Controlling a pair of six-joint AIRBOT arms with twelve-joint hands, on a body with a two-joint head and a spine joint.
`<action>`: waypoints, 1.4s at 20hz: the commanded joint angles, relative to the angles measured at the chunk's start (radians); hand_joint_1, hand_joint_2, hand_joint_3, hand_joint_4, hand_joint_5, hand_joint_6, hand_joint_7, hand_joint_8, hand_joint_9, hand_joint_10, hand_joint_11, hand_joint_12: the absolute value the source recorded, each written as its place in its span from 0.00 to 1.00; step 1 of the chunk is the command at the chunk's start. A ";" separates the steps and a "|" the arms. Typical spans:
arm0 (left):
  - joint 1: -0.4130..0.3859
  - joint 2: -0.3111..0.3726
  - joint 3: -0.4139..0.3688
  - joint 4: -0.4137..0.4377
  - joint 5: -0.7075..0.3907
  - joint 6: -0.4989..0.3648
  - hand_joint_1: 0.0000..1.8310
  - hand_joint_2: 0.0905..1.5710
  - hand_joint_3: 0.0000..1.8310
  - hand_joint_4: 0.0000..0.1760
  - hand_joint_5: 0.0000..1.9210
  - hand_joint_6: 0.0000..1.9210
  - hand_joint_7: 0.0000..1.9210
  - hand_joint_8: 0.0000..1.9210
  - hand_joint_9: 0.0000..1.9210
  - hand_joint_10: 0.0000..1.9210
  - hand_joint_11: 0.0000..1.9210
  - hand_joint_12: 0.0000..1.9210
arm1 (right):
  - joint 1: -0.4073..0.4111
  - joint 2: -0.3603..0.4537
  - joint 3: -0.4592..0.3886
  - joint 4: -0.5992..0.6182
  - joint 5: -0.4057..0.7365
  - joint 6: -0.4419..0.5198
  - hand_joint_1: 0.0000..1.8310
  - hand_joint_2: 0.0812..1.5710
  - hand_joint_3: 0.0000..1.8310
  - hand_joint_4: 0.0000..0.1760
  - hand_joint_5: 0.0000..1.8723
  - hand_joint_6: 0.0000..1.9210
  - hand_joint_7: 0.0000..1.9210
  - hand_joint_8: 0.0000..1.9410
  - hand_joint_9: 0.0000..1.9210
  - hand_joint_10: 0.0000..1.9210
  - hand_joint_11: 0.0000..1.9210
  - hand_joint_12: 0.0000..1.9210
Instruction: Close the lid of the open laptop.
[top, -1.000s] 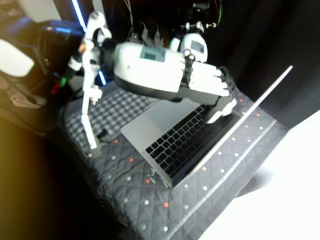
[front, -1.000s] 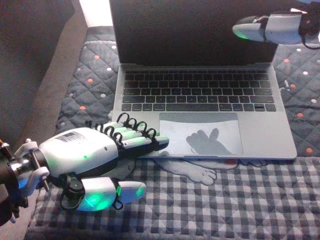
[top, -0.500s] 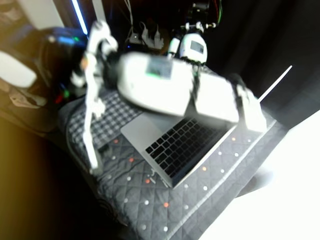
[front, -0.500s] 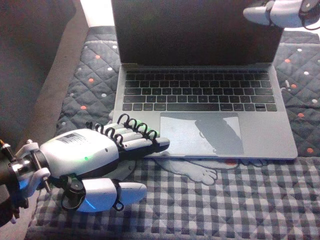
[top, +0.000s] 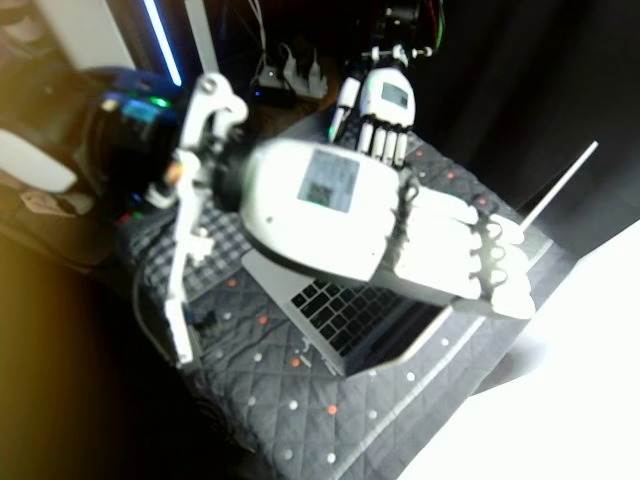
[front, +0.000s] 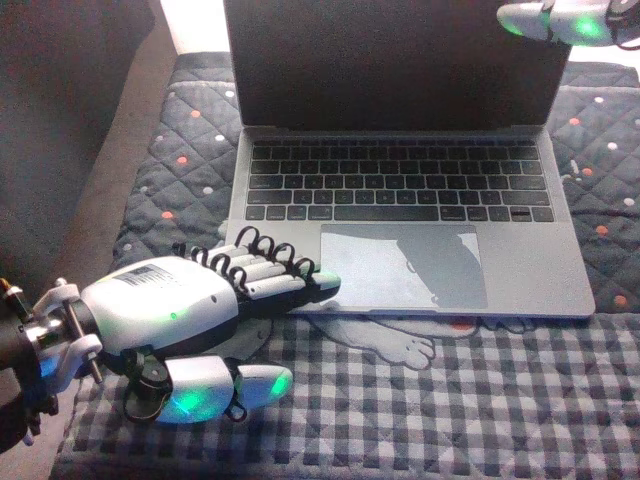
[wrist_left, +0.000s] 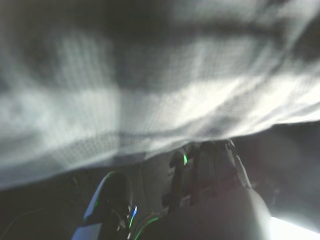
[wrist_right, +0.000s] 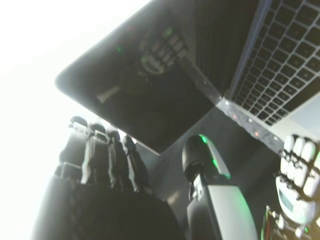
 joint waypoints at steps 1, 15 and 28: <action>-0.004 -0.010 0.003 -0.011 -0.056 -0.003 0.13 0.91 0.00 0.12 0.05 0.00 0.04 0.00 0.03 0.00 0.00 0.01 | 0.025 0.020 0.003 0.002 0.135 -0.002 0.27 0.85 0.01 0.00 0.00 0.00 0.00 0.00 0.00 0.00 0.00 0.00; -0.004 -0.018 0.004 -0.011 -0.062 -0.004 0.09 0.92 0.00 0.21 0.05 0.00 0.04 0.00 0.02 0.00 0.00 0.00 | 0.041 0.025 0.040 0.047 0.104 -0.002 0.34 0.84 0.00 0.00 0.00 0.00 0.00 0.00 0.00 0.00 0.00 0.00; 0.005 -0.008 -0.002 -0.036 -0.084 -0.004 0.13 0.92 0.00 0.05 0.05 0.00 0.04 0.00 0.03 0.00 0.00 0.00 | 0.037 0.059 -0.080 -0.118 0.088 -0.001 0.38 0.79 0.00 0.00 0.03 0.78 0.25 0.77 0.33 0.90 0.45 1.00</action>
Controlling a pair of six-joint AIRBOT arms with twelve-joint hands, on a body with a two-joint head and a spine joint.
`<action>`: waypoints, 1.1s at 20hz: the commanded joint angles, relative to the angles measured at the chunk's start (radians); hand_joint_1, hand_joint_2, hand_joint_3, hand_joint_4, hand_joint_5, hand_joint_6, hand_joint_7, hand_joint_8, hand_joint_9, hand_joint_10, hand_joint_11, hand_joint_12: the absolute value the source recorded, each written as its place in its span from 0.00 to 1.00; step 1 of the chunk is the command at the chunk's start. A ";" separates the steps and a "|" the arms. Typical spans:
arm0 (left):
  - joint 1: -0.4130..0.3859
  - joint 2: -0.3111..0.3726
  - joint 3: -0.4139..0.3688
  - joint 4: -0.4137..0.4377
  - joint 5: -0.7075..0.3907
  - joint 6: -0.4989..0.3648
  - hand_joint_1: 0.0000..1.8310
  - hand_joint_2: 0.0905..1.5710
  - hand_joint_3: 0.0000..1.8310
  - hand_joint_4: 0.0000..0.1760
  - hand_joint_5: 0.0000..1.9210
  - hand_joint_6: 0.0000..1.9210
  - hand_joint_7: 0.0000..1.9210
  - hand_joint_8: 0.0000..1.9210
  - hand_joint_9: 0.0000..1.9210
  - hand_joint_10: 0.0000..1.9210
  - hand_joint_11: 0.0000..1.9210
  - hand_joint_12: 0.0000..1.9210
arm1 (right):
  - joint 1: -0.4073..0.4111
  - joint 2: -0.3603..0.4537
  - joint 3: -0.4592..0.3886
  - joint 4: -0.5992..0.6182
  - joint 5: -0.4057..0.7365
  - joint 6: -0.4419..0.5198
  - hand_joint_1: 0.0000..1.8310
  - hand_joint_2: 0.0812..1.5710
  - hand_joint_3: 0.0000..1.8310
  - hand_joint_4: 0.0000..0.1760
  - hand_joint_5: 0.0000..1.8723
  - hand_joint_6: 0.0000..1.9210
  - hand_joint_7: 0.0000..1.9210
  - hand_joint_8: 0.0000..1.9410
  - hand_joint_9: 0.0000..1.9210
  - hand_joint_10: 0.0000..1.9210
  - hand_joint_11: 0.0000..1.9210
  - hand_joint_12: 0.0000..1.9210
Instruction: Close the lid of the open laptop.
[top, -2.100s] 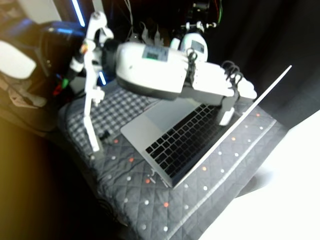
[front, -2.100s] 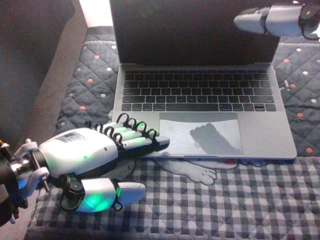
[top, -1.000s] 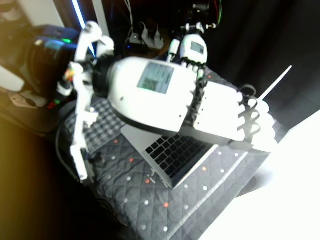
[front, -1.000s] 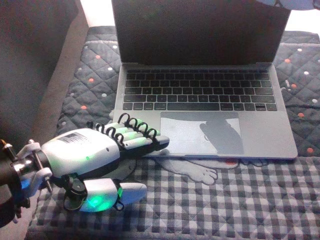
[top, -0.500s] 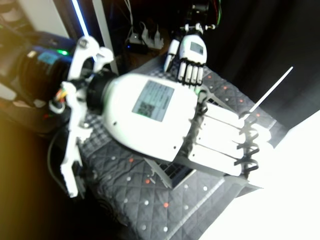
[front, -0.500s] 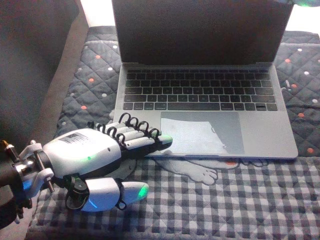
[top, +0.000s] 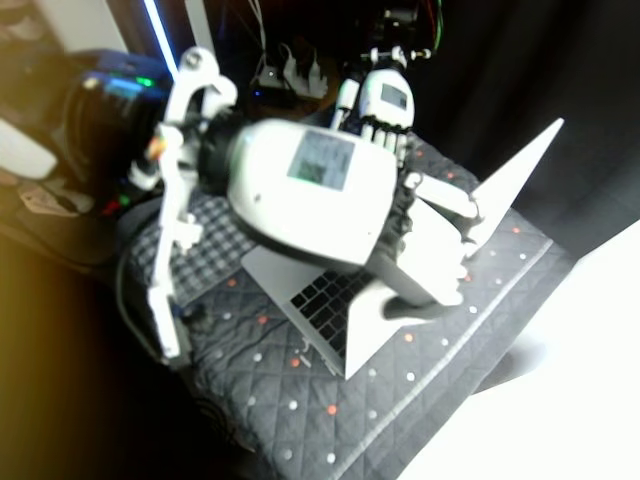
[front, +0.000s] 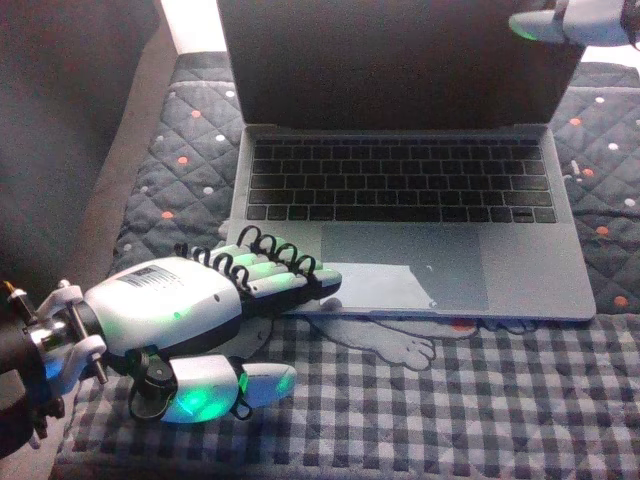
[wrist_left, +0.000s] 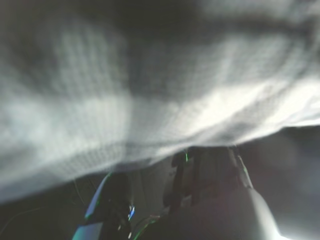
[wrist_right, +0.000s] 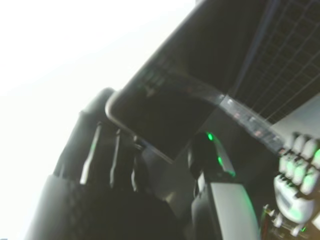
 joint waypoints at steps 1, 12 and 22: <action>0.003 0.006 -0.002 -0.018 -0.075 -0.005 0.10 0.92 0.00 0.06 0.06 0.00 0.04 0.00 0.04 0.01 0.01 0.00 | 0.005 0.014 -0.014 -0.014 0.122 0.000 0.39 0.78 0.00 0.00 0.01 0.76 0.27 0.83 0.33 0.95 0.45 1.00; 0.057 0.071 -0.047 -0.148 -0.142 0.077 0.21 0.86 0.00 0.15 0.09 0.00 0.06 0.00 0.05 0.01 0.00 0.11 | -0.140 0.072 -0.163 -0.086 0.178 0.008 0.29 0.81 0.01 0.00 0.00 0.61 0.00 0.83 0.05 1.00 0.11 1.00; 0.126 0.160 -0.118 -0.218 -0.334 0.101 0.24 0.83 0.00 0.00 0.21 0.05 0.21 0.01 0.05 0.44 0.00 0.88 | -0.289 0.127 -0.241 -0.277 0.262 0.210 0.23 0.83 0.00 0.00 0.00 0.63 0.00 0.79 0.01 0.95 0.05 1.00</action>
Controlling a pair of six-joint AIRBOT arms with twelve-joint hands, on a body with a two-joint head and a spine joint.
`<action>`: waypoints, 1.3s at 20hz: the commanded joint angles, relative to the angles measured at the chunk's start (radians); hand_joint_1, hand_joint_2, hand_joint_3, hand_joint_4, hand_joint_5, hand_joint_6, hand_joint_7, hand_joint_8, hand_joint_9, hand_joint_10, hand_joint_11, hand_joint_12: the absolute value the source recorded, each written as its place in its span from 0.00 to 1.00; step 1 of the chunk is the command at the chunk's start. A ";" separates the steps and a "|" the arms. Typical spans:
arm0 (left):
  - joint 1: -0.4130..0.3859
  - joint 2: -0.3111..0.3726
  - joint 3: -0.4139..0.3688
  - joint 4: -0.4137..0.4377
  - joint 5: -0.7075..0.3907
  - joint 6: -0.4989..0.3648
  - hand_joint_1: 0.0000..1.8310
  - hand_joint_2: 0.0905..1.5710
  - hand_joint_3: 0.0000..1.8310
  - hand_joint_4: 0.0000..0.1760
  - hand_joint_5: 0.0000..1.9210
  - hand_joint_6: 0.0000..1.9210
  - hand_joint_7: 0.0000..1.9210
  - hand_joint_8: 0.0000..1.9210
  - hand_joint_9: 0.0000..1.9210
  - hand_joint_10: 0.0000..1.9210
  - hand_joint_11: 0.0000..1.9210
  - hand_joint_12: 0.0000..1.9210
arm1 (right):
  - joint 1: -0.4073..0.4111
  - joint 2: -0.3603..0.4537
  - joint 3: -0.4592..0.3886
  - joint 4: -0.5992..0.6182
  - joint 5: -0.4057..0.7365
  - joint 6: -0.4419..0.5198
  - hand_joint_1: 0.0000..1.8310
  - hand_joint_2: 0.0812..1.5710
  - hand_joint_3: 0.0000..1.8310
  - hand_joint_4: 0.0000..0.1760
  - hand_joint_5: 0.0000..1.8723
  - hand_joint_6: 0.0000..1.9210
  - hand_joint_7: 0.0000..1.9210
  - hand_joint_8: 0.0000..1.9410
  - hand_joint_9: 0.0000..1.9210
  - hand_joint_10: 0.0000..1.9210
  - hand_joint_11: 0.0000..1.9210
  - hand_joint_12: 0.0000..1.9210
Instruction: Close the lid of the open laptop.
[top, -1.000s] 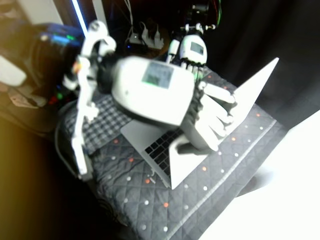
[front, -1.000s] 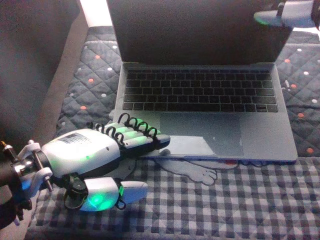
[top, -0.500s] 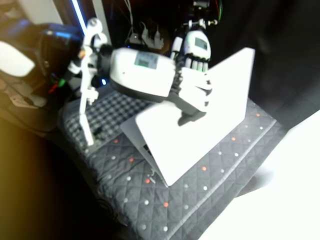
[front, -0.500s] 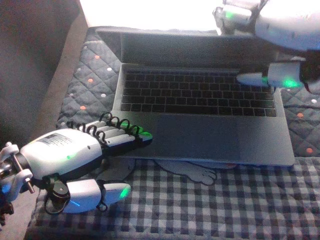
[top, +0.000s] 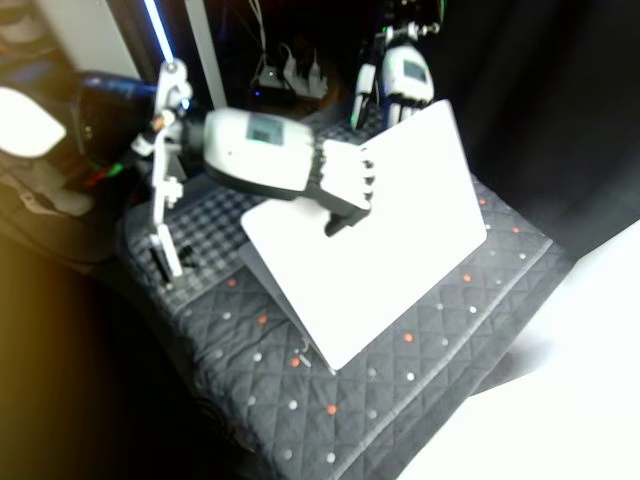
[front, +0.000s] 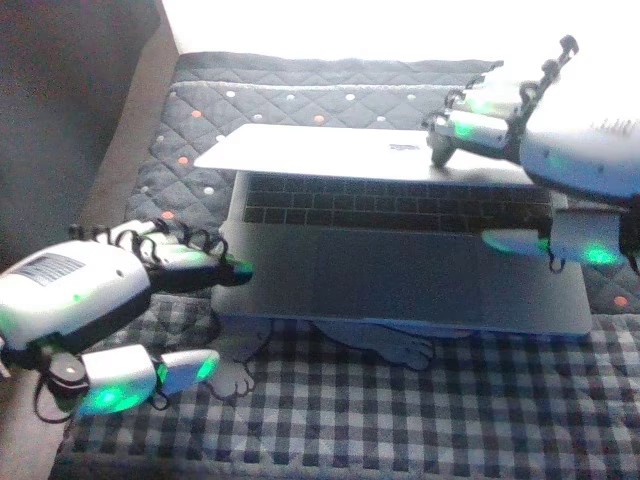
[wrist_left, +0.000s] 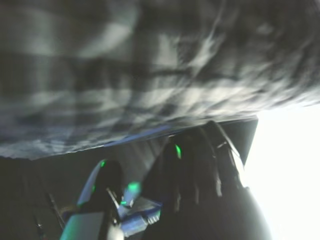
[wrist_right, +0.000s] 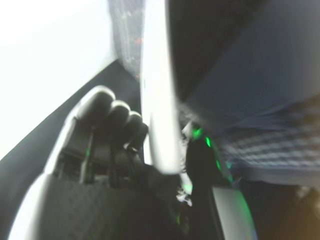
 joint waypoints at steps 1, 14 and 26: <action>-0.002 0.011 -0.005 0.007 -0.161 0.000 0.24 0.84 0.00 0.00 0.22 0.06 0.23 0.02 0.05 0.45 0.00 0.86 | 0.007 0.017 -0.005 -0.002 0.110 -0.001 0.24 0.84 0.00 0.00 0.00 0.82 0.00 0.84 0.00 0.99 0.08 1.00; 0.050 0.138 -0.097 -0.011 -0.518 0.069 0.40 0.85 0.00 0.00 0.11 0.53 0.15 0.50 0.09 0.67 0.00 0.91 | -0.183 0.014 0.024 -0.332 0.131 0.440 0.17 0.80 0.00 0.00 0.00 0.59 0.01 0.61 0.07 0.84 0.19 1.00; 0.050 0.161 -0.097 -0.043 -0.602 0.112 0.43 0.89 0.01 0.00 0.08 0.45 0.22 0.21 0.12 0.42 0.00 0.74 | -0.291 0.021 0.018 -0.330 0.127 0.468 0.12 0.86 0.00 0.00 0.00 0.12 0.07 0.01 0.00 0.26 0.00 0.70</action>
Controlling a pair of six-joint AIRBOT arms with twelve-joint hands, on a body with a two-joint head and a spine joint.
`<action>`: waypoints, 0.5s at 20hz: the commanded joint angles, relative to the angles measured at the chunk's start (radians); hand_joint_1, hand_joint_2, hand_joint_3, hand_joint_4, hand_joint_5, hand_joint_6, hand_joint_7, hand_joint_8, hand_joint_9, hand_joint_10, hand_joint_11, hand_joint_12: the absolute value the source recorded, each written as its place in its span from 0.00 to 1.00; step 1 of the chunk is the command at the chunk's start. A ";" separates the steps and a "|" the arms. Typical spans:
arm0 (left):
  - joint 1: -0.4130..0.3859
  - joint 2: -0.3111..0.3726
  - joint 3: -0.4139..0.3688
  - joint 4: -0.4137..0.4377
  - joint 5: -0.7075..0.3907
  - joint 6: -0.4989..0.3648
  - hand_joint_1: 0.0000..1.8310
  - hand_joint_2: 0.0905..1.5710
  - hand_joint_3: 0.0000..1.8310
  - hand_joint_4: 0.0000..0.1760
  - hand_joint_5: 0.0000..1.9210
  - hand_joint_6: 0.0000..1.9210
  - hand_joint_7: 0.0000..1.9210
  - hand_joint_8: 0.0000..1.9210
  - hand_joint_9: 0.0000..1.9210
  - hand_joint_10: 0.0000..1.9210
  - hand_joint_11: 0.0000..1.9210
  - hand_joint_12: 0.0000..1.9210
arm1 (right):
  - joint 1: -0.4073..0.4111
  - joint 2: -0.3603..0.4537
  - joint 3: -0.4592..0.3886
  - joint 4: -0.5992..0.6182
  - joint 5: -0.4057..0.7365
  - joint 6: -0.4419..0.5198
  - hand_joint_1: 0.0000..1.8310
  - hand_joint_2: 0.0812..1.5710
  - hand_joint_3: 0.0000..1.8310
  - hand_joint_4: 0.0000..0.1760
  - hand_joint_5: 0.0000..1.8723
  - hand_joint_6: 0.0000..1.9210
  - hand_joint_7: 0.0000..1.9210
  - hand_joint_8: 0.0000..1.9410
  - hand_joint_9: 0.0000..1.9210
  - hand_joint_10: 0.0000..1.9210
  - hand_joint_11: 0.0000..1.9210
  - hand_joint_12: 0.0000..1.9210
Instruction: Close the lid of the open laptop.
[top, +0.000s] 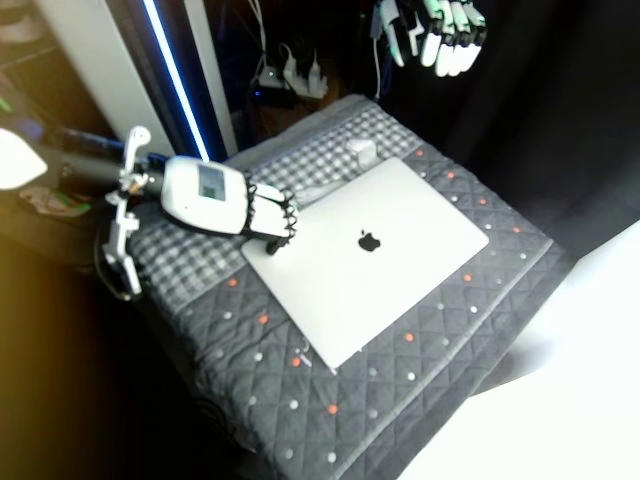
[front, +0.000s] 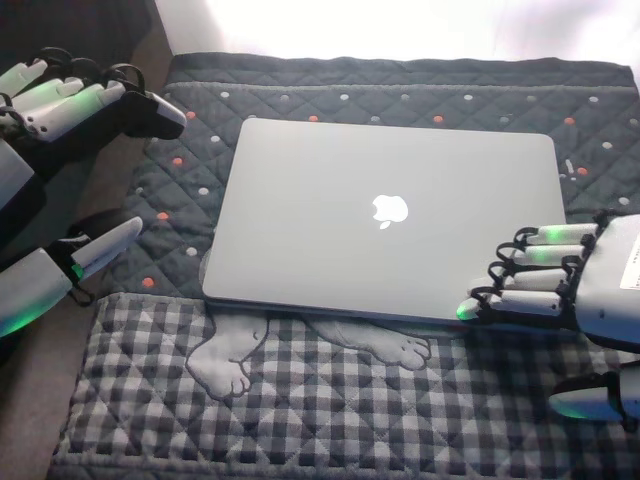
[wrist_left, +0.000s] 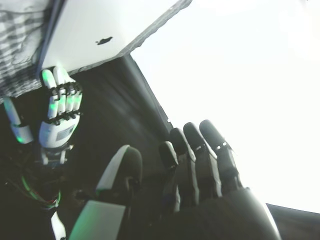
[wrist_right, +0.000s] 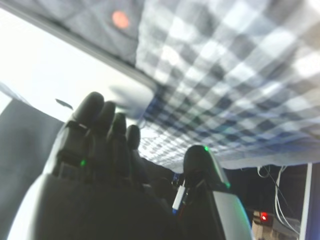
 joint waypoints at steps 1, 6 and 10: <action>-0.008 0.007 0.007 -0.008 -0.127 0.004 0.42 0.89 0.01 0.00 0.08 0.41 0.22 0.17 0.12 0.37 0.00 0.70 | 0.001 0.009 -0.005 0.013 0.076 0.002 0.08 0.91 0.01 0.00 0.00 0.02 0.01 0.00 0.00 0.06 0.00 0.37; -0.008 0.005 0.014 -0.024 -0.128 0.005 0.36 0.89 0.00 0.00 0.05 0.39 0.20 0.05 0.09 0.35 0.00 0.70 | 0.001 0.075 -0.036 0.040 0.191 0.001 0.14 0.88 0.00 0.14 0.00 0.00 0.00 0.00 0.00 0.00 0.00 0.00; -0.007 0.004 0.016 -0.036 -0.130 0.010 0.37 0.87 0.00 0.00 0.04 0.28 0.16 0.01 0.01 0.39 0.00 0.64 | 0.001 0.133 -0.087 0.198 0.229 -0.204 0.17 0.85 0.00 0.03 0.00 0.00 0.00 0.00 0.00 0.00 0.00 0.00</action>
